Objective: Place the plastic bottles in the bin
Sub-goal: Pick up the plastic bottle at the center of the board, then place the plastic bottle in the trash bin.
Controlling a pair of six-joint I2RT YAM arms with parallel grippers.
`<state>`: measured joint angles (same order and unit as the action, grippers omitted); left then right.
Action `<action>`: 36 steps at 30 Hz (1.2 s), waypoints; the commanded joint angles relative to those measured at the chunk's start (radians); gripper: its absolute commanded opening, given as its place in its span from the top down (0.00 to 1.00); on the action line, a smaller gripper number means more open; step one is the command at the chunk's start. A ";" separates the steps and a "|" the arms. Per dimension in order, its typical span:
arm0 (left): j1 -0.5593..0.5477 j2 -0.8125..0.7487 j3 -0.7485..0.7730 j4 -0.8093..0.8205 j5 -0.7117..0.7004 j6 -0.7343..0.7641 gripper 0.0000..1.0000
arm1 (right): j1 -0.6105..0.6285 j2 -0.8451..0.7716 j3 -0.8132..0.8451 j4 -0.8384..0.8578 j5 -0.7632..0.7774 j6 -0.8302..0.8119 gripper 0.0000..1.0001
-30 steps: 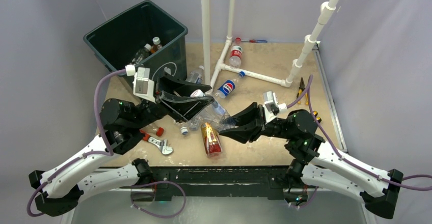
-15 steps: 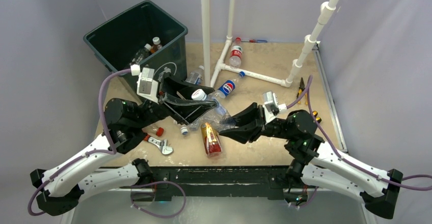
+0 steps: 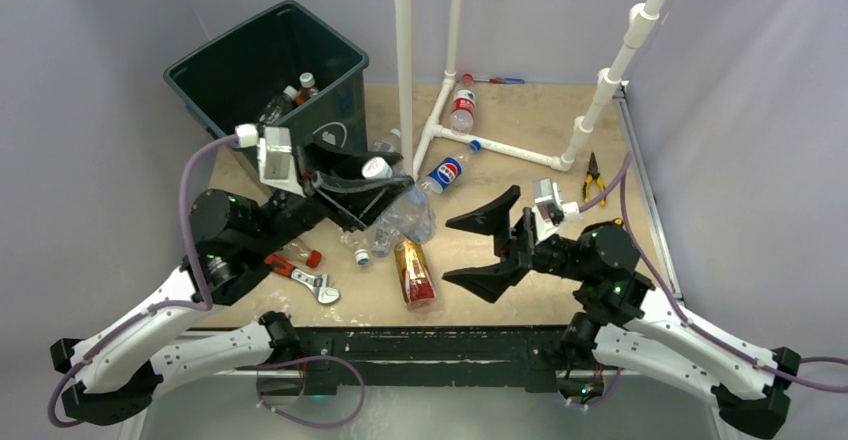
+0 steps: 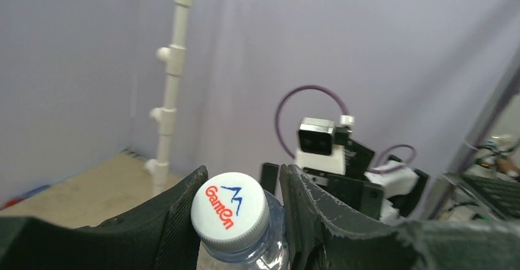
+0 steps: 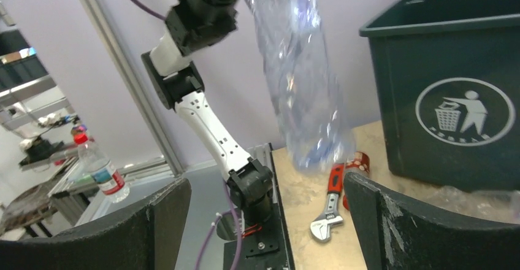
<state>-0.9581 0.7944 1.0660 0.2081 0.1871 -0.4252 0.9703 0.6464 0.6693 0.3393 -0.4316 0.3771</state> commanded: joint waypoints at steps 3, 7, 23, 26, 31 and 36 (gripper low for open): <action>-0.005 0.023 0.270 -0.289 -0.485 0.264 1.00 | 0.001 -0.132 0.066 -0.212 0.155 -0.018 0.01; -0.004 0.101 0.384 -0.317 -0.823 0.443 1.00 | -0.001 -0.206 0.035 -0.273 0.220 -0.013 0.01; 0.510 0.579 0.722 -0.136 -0.823 0.536 1.00 | 0.000 -0.243 -0.027 -0.305 0.218 0.005 0.01; 0.618 0.627 0.707 -0.111 -0.822 0.456 1.00 | -0.001 -0.241 -0.023 -0.313 0.223 0.003 0.01; 0.754 0.686 0.693 -0.058 -0.722 0.320 1.00 | -0.001 -0.267 -0.083 -0.325 0.222 0.011 0.01; 0.781 0.778 0.670 -0.063 -0.720 0.284 1.00 | -0.001 -0.291 -0.127 -0.304 0.286 0.015 0.01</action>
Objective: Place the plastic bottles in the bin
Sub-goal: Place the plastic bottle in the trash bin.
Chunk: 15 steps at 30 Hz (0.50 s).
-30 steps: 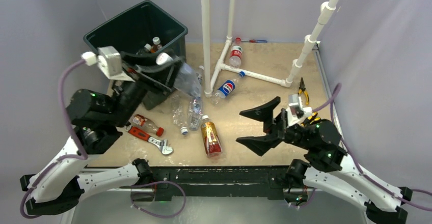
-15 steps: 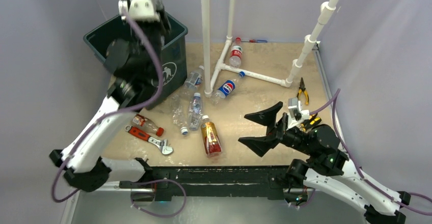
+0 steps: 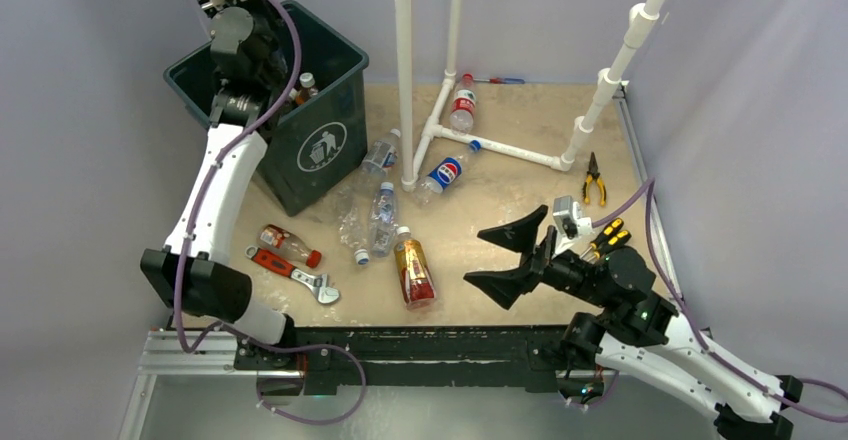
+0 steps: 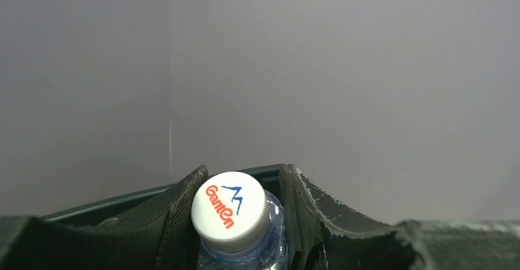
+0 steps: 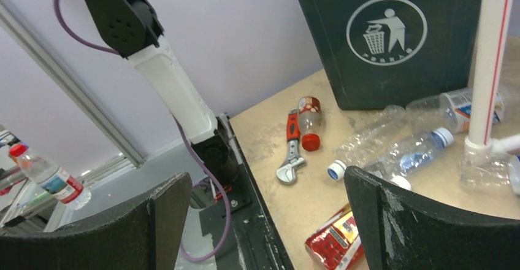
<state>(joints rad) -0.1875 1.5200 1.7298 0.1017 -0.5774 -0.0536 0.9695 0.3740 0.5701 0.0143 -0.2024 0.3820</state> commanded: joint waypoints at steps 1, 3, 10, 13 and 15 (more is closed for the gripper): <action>0.011 0.066 -0.006 0.043 0.027 -0.098 1.00 | 0.001 -0.023 -0.038 0.031 0.067 0.015 0.01; 0.018 0.080 -0.042 0.050 0.051 -0.131 1.00 | 0.000 -0.030 -0.057 0.049 0.082 0.025 0.01; 0.019 0.118 -0.094 0.033 0.187 -0.194 0.92 | 0.000 -0.042 -0.082 0.046 0.113 0.038 0.01; 0.018 0.096 -0.114 -0.008 0.108 -0.225 0.38 | 0.000 -0.048 -0.076 0.022 0.138 0.037 0.01; 0.017 0.060 -0.133 -0.004 0.083 -0.226 0.08 | 0.000 -0.051 -0.066 0.003 0.162 0.037 0.01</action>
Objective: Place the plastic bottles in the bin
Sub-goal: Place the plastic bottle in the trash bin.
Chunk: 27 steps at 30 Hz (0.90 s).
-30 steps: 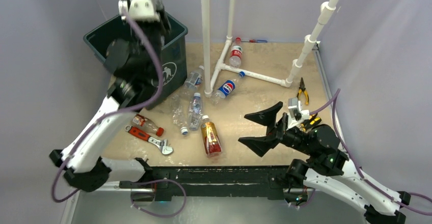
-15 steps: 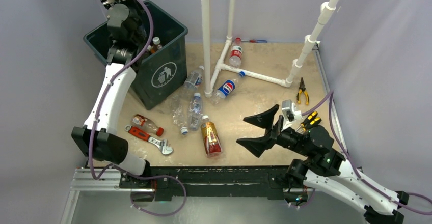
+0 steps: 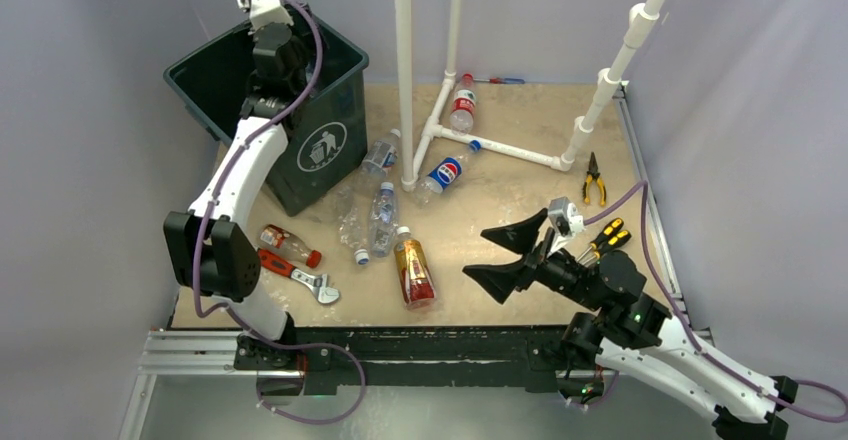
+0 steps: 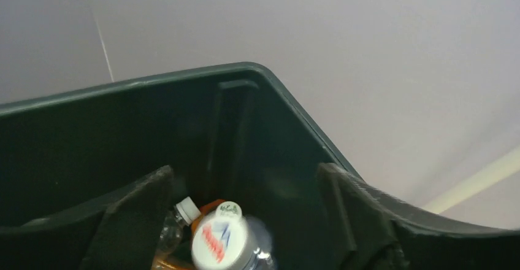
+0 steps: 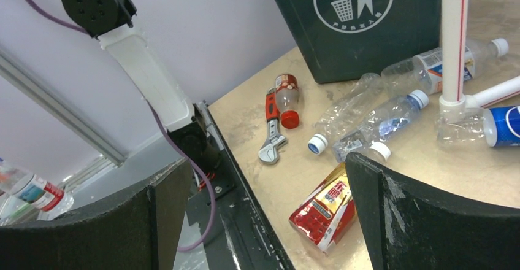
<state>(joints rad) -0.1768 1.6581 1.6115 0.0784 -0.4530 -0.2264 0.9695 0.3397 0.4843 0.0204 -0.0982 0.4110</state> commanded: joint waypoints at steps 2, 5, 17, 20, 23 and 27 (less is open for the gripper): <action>0.007 -0.125 -0.017 0.013 -0.054 -0.069 0.03 | 0.000 -0.020 0.027 -0.017 0.082 0.009 0.01; 0.003 -0.207 0.024 -0.066 -0.075 -0.104 0.01 | 0.000 -0.027 0.036 -0.030 0.131 0.034 0.01; -0.005 -0.781 -0.329 -0.397 0.090 -0.343 0.01 | 0.000 0.160 0.011 0.015 0.365 0.207 0.01; -0.006 -0.854 -0.346 -0.502 0.188 -0.374 0.01 | 0.000 0.255 0.016 0.007 0.423 0.239 0.01; -0.005 -0.800 -0.242 -0.644 0.280 -0.342 0.01 | 0.000 0.285 0.002 0.014 0.464 0.276 0.01; -0.006 -0.736 -0.139 -0.771 0.408 -0.299 0.01 | -0.002 0.290 -0.021 0.011 0.518 0.318 0.01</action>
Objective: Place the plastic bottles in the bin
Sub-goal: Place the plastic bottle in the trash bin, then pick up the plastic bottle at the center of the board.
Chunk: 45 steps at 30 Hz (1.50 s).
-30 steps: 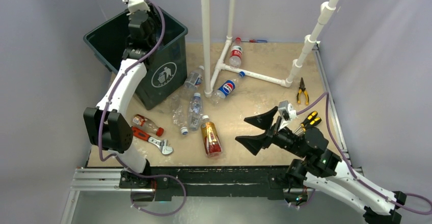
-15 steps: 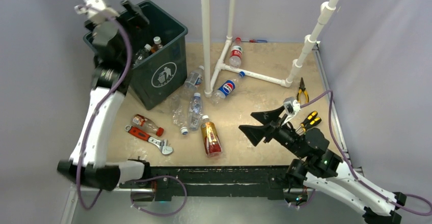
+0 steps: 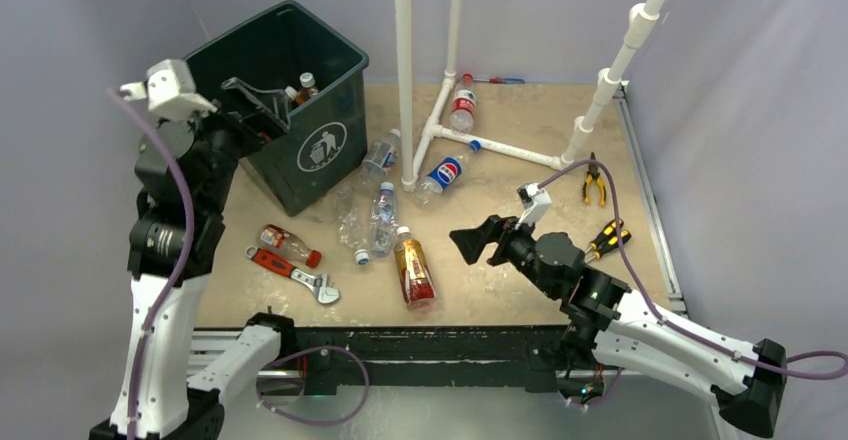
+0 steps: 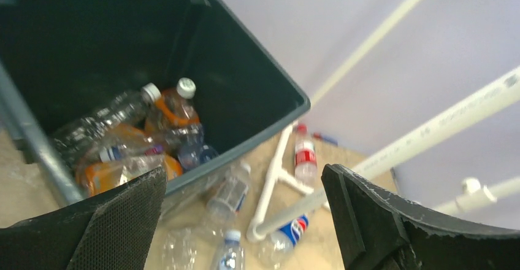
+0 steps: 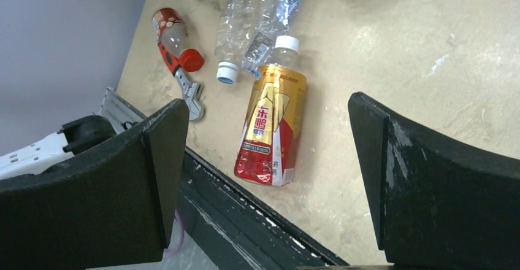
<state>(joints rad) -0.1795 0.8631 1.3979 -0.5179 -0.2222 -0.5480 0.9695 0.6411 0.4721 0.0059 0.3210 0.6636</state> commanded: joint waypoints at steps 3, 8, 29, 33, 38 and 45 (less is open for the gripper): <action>-0.003 0.026 0.013 -0.168 0.242 0.052 0.01 | -0.007 -0.011 0.004 -0.029 0.150 0.095 0.01; -0.005 -0.019 -0.063 -0.199 0.308 0.109 0.01 | -0.016 -0.011 -0.014 -0.032 0.149 0.112 0.01; -0.128 -0.029 -0.156 -0.102 0.368 0.105 0.01 | -0.080 0.351 -0.009 0.286 -0.146 0.026 0.02; -0.254 0.008 -0.163 -0.061 0.275 0.104 0.01 | -0.080 0.397 0.000 0.347 -0.236 -0.052 0.04; -0.579 0.112 -0.146 -0.014 0.006 0.112 0.01 | -0.080 0.427 -0.021 0.359 -0.264 -0.070 0.03; -0.937 0.093 -0.194 0.039 -0.328 0.115 0.01 | -0.065 0.527 -0.030 0.386 -0.394 -0.088 0.01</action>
<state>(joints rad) -1.0550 1.0386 1.2308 -0.5613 -0.3492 -0.4374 0.8936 1.1233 0.4522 0.3363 0.0303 0.6140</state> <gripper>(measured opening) 0.993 0.984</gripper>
